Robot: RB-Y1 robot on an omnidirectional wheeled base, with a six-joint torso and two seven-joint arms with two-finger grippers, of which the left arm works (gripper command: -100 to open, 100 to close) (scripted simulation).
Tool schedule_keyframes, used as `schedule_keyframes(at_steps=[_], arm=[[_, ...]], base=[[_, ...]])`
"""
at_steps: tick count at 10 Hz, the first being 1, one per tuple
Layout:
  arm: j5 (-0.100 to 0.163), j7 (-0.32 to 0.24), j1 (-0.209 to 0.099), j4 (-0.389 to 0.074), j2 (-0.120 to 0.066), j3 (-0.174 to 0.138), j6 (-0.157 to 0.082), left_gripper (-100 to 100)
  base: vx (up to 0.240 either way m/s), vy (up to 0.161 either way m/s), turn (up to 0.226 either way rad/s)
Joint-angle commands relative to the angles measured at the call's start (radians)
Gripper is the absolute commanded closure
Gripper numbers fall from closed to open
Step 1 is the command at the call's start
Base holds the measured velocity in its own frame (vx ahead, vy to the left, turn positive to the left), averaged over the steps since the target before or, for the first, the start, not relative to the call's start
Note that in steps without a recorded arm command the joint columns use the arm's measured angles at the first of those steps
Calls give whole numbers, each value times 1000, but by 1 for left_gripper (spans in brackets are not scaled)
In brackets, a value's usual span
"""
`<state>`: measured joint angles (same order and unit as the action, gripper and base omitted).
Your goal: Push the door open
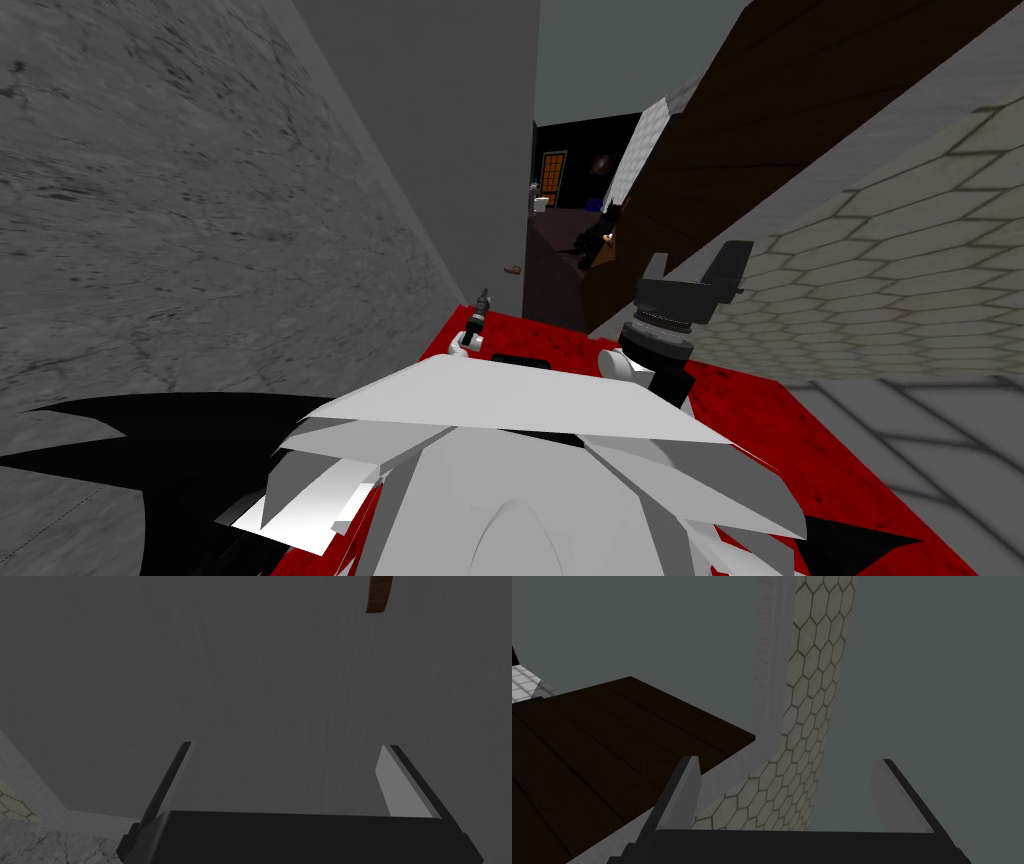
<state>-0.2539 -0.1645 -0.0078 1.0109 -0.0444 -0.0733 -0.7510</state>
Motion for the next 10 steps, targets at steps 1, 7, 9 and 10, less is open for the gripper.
schedule_keyframes(at_steps=[1, 7, 9, 10], arm=[[-7, -3, -15, -38, 6, -1, -4, -100], [-31, -11, -71, -173, 26, -4, -24, -100], [-38, -13, -87, -214, 33, -5, -30, -100], [-38, -13, -87, -214, 33, -5, -30, -100]], base=[[96, -2, 31], [99, -24, 30], [92, -4, 26], [64, -4, 7]])
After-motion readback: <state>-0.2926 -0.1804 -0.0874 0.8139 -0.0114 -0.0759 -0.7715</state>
